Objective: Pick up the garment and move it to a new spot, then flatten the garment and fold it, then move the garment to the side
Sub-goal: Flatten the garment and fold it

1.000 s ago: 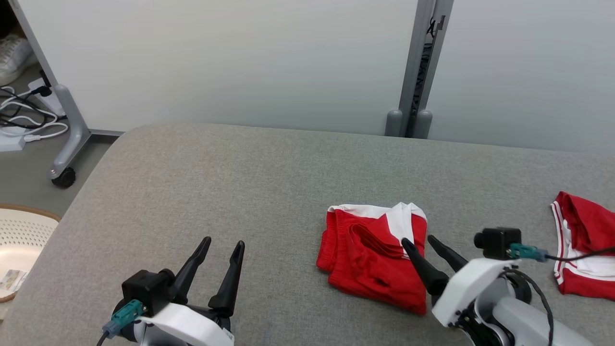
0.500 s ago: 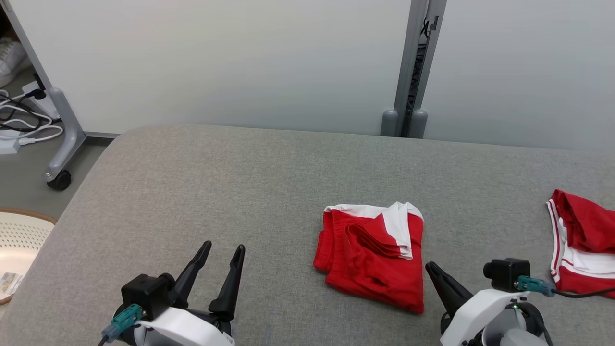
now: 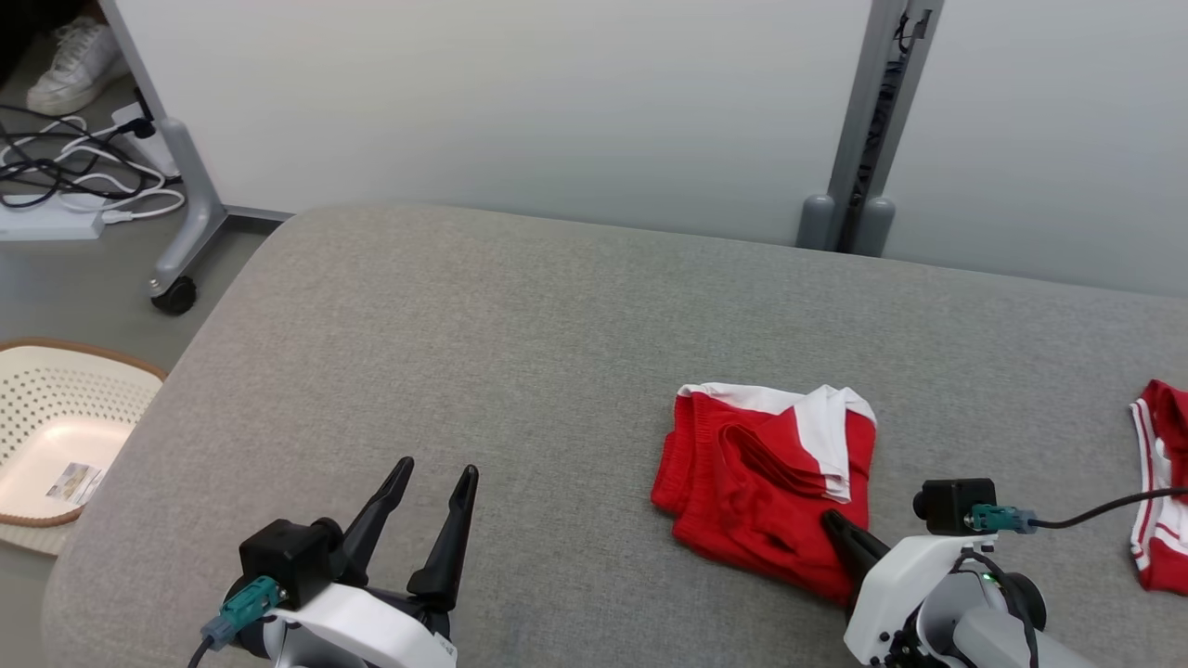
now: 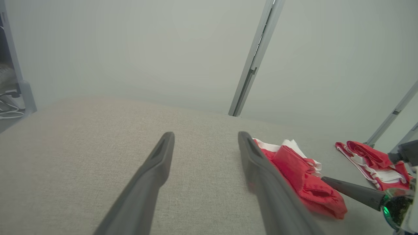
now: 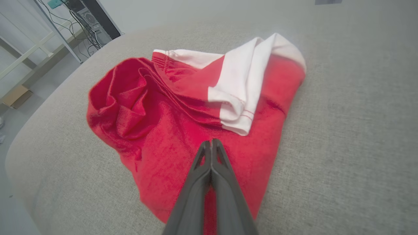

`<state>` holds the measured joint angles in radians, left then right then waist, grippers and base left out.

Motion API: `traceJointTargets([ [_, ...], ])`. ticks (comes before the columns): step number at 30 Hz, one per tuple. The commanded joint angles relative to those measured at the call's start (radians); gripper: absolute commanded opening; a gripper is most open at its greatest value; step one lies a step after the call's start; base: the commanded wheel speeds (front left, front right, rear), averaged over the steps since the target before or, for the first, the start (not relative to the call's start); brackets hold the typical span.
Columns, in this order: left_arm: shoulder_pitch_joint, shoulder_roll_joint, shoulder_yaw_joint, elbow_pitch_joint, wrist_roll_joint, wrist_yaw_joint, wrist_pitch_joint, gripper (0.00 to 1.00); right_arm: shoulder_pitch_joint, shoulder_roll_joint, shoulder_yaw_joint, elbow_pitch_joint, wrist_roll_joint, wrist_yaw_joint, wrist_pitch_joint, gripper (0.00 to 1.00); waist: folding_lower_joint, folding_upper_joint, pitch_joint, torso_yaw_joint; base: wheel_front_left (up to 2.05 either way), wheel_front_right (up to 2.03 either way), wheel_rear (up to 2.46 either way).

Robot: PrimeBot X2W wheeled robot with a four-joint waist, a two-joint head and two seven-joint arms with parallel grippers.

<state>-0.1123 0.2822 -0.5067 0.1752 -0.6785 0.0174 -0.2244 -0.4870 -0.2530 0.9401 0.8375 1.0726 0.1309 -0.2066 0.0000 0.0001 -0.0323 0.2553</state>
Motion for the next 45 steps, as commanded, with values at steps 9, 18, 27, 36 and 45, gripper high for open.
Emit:
traceJointTargets([
  [9, -0.027, 0.004, -0.004, 0.004, 0.000, -0.005, -0.002, 1.00, -0.057, -0.008, 0.043, 0.097, 0.052, 0.000, 0.011, 0.00, 0.0000, -0.0001, 0.020, 0.043, 0.00, 0.00, 0.00],
  [18, -0.045, -0.004, -0.011, 0.010, -0.002, -0.010, -0.006, 1.00, -0.145, -0.013, 0.068, 0.145, 0.080, 0.000, -0.025, 0.00, 0.0000, -0.0001, 0.044, 0.089, 0.00, 0.00, 0.00],
  [27, -0.065, -0.020, -0.013, 0.023, -0.005, -0.021, -0.016, 1.00, -0.249, -0.021, 0.083, 0.194, 0.074, 0.000, -0.053, 0.00, 0.0000, -0.0001, 0.092, 0.152, 0.00, 0.00, 0.00],
  [36, -0.086, -0.034, -0.006, 0.044, 0.003, -0.034, -0.026, 1.00, -0.376, -0.006, 0.064, 0.218, 0.076, 0.000, -0.061, 0.00, 0.0000, -0.0001, 0.134, 0.181, 0.00, 0.00, 0.00],
  [45, -0.059, -0.032, -0.005, 0.059, 0.008, -0.030, -0.032, 1.00, -0.311, -0.026, -0.120, 0.055, -0.054, 0.000, -0.061, 0.00, 0.0000, -0.0001, 0.073, 0.132, 0.00, 0.00, 0.00],
])
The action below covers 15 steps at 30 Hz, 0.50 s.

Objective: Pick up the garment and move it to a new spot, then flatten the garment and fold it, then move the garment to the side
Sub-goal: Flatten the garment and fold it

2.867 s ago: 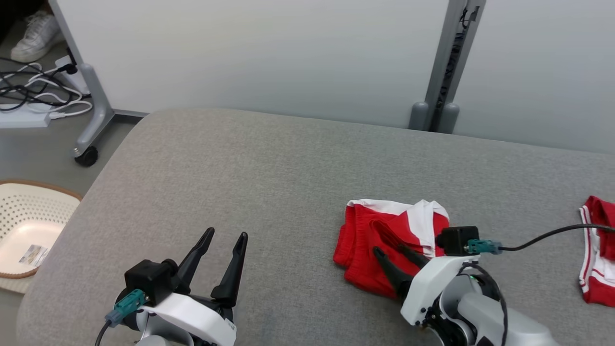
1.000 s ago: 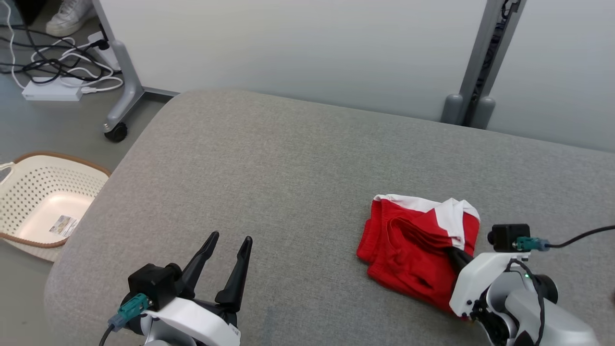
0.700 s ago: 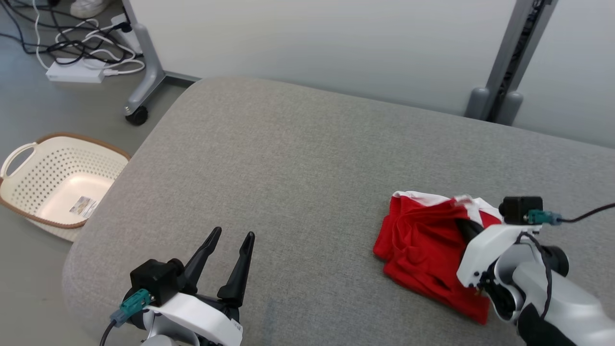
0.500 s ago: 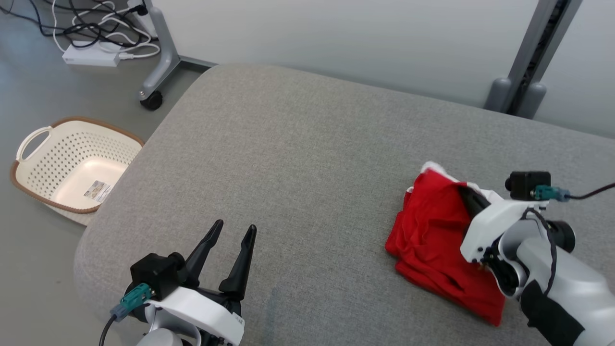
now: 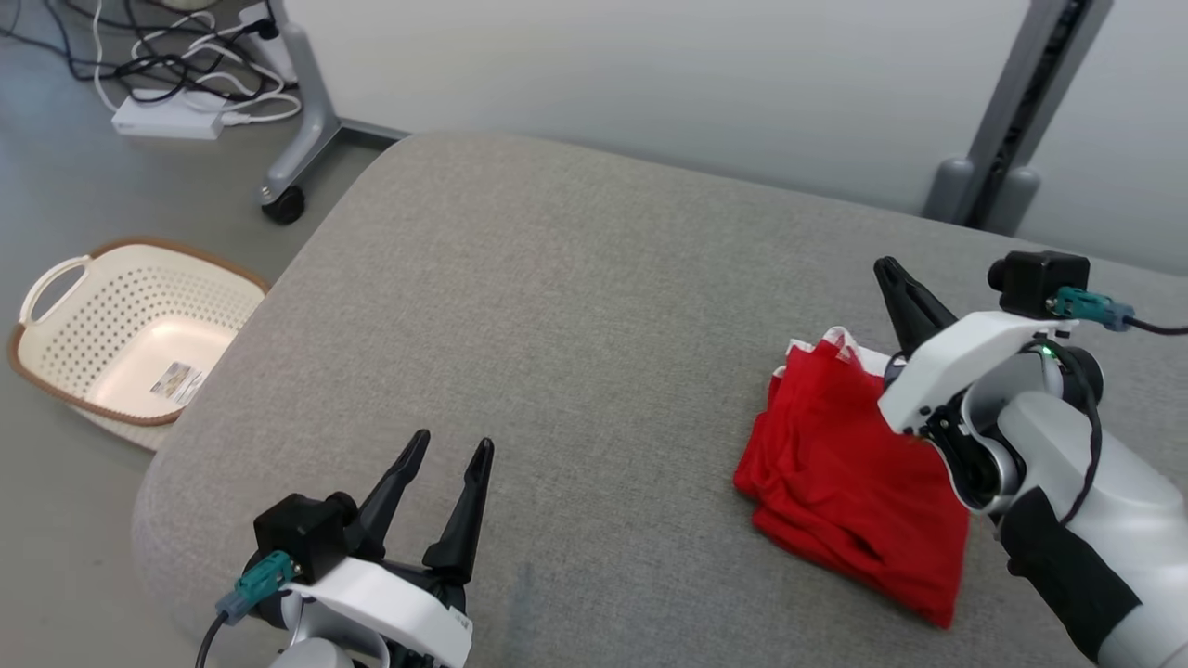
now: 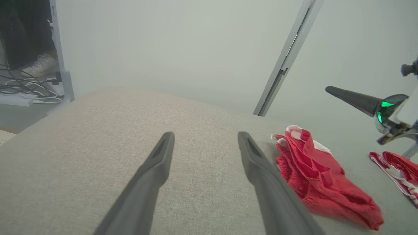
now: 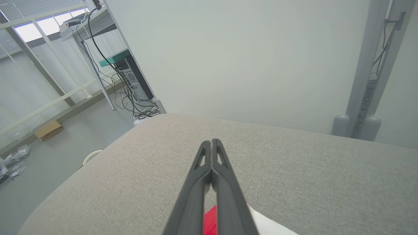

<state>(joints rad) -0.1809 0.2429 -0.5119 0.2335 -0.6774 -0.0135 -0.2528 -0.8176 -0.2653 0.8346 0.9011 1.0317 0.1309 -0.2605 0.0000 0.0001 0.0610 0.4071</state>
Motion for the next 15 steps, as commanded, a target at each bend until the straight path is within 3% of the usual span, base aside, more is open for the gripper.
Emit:
traceJointTargets([
  [1, 0.009, 0.009, 0.000, 0.000, 0.007, 0.002, -0.002, 1.00, 0.039, -0.016, -0.031, -0.021, -0.028, 0.000, -0.007, 0.00, 0.0000, -0.0001, -0.028, -0.029, 0.00, 0.00, 0.00],
  [15, 0.056, 0.035, 0.003, -0.024, -0.001, 0.026, 0.009, 1.00, 0.283, -0.057, -0.198, -0.147, -0.156, 0.000, -0.006, 0.00, 0.0000, -0.0001, -0.104, -0.142, 0.00, 0.00, 0.00],
])
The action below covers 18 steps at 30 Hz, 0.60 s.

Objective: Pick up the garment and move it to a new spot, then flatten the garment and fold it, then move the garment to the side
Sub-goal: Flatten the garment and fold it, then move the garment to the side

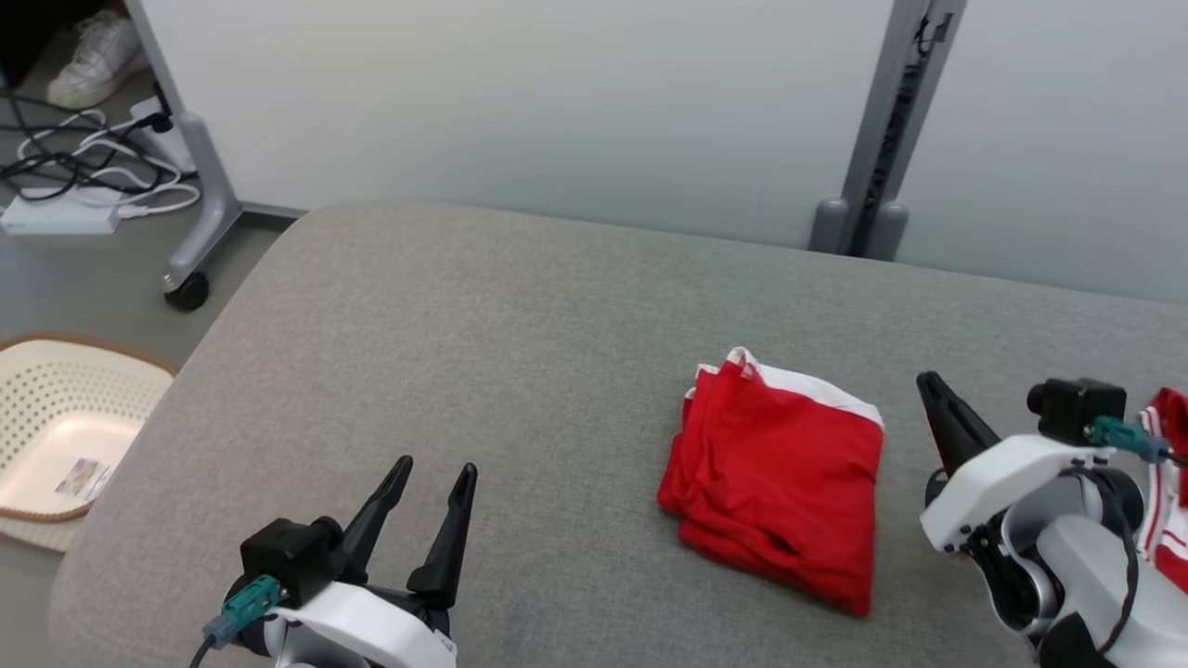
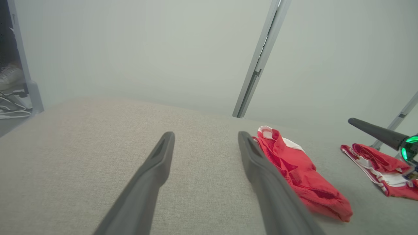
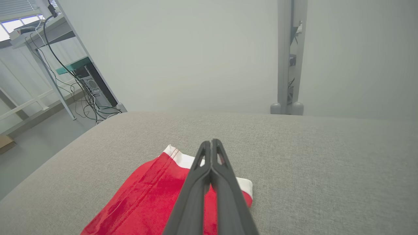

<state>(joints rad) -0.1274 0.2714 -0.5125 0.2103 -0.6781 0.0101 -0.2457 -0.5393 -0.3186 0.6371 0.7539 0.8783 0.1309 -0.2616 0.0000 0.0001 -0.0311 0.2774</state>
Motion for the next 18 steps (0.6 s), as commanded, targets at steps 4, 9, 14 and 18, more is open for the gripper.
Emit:
traceJointTargets([
  [4, 0.020, 0.013, 0.005, -0.011, -0.003, 0.011, 0.004, 1.00, 0.077, 0.000, -0.052, -0.034, -0.027, 0.000, -0.005, 0.62, 0.0000, -0.0001, -0.027, -0.038, 0.00, 0.00, 0.00],
  [9, 0.025, 0.020, 0.005, -0.024, -0.008, 0.019, 0.006, 1.00, 0.145, 0.020, -0.109, -0.066, -0.058, 0.000, -0.005, 1.00, 0.0000, -0.0001, -0.035, -0.061, 0.00, 0.00, 0.00],
  [14, 0.017, 0.022, -0.002, -0.032, 0.000, 0.020, 0.005, 1.00, 0.165, 0.041, -0.137, -0.054, -0.053, 0.000, -0.005, 1.00, 0.0000, -0.0001, -0.032, -0.054, 0.00, 0.00, 0.00],
  [18, 0.016, 0.025, -0.007, -0.032, 0.012, 0.021, 0.002, 1.00, 0.169, 0.067, -0.145, -0.001, -0.003, 0.000, -0.005, 1.00, 0.0000, -0.0001, -0.028, -0.033, 0.00, 0.00, 0.00],
])
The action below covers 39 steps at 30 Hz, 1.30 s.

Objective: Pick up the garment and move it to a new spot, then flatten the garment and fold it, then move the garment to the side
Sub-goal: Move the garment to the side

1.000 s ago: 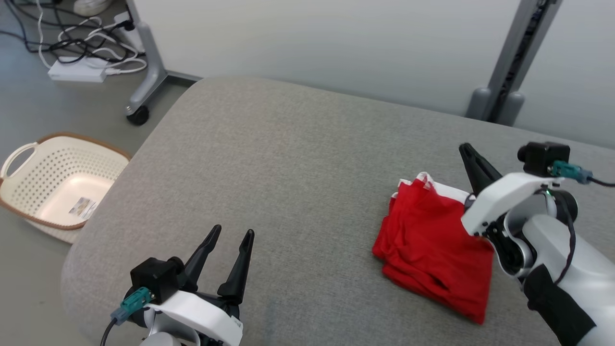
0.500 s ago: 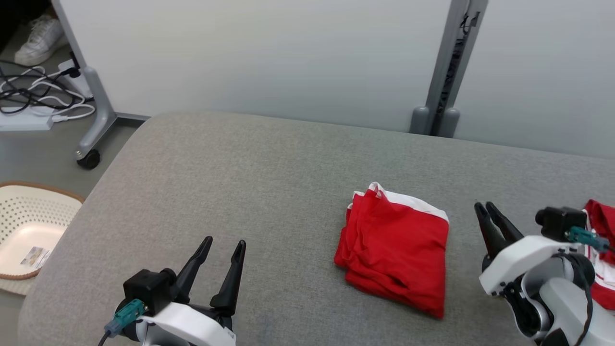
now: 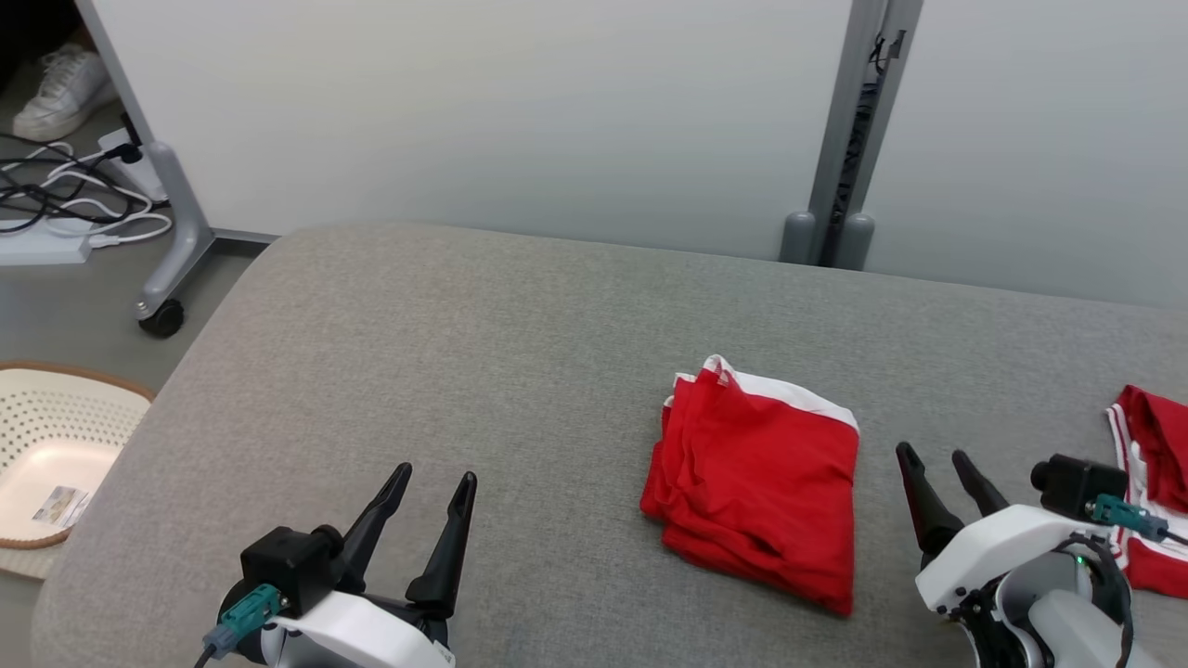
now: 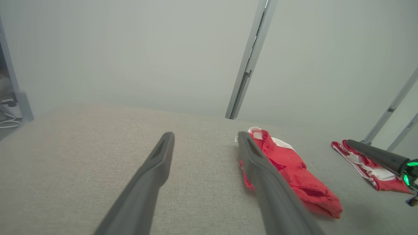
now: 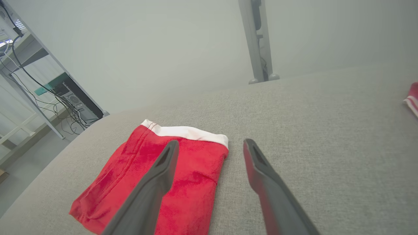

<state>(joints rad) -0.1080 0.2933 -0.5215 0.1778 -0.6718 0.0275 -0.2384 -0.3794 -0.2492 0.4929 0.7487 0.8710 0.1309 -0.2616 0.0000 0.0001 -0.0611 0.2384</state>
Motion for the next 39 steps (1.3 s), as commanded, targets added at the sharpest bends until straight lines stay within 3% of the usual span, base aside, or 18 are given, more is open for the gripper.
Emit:
traceJointTargets([
  [1, -0.004, 0.003, 0.000, 0.001, 0.006, 0.003, -0.005, 1.00, 0.007, 0.004, -0.002, 0.019, 0.024, 0.000, -0.005, 1.00, 0.0000, -0.0001, 0.003, 0.013, 0.00, 0.00, 0.00],
  [8, -0.021, 0.012, -0.002, -0.009, 0.013, 0.005, -0.001, 1.00, -0.033, 0.043, 0.010, 0.136, 0.159, 0.000, 0.049, 1.00, 0.0000, -0.0001, 0.022, 0.066, 0.00, 0.00, 0.00],
  [16, -0.031, 0.027, -0.002, -0.017, 0.014, 0.003, 0.006, 1.00, -0.085, 0.042, -0.010, 0.254, 0.292, 0.000, 0.103, 1.00, 0.0000, -0.0001, 0.048, 0.129, 0.00, 0.00, 0.00],
  [31, -0.038, 0.031, -0.001, -0.022, 0.005, 0.014, 0.008, 1.00, -0.103, 0.110, -0.098, 0.365, 0.496, -0.001, 0.227, 1.00, 0.0000, -0.0001, 0.059, 0.162, 0.00, 0.00, 0.00],
  [32, -0.038, 0.031, -0.001, -0.023, 0.005, 0.014, 0.007, 1.00, -0.104, 0.114, -0.101, 0.359, 0.505, -0.001, 0.224, 0.60, 0.0000, -0.0001, 0.058, 0.160, 0.00, 0.00, 0.00],
  [34, -0.038, 0.031, -0.002, -0.022, 0.004, 0.015, 0.006, 1.00, -0.104, 0.116, -0.104, 0.339, 0.511, -0.001, 0.209, 0.14, 0.0000, -0.0001, 0.058, 0.155, 0.00, 0.00, 0.00],
  [35, -0.038, 0.031, -0.002, -0.022, 0.003, 0.015, 0.006, 1.00, -0.102, 0.116, -0.108, 0.326, 0.520, 0.000, 0.205, 0.00, 0.0000, -0.0001, 0.058, 0.153, 0.00, 0.00, 0.00],
  [39, -0.039, 0.031, -0.003, -0.019, 0.001, 0.016, 0.005, 1.00, -0.091, 0.103, -0.110, 0.274, 0.538, 0.000, 0.193, 0.00, 0.0000, -0.0001, 0.054, 0.142, 0.00, 0.00, 0.00],
])
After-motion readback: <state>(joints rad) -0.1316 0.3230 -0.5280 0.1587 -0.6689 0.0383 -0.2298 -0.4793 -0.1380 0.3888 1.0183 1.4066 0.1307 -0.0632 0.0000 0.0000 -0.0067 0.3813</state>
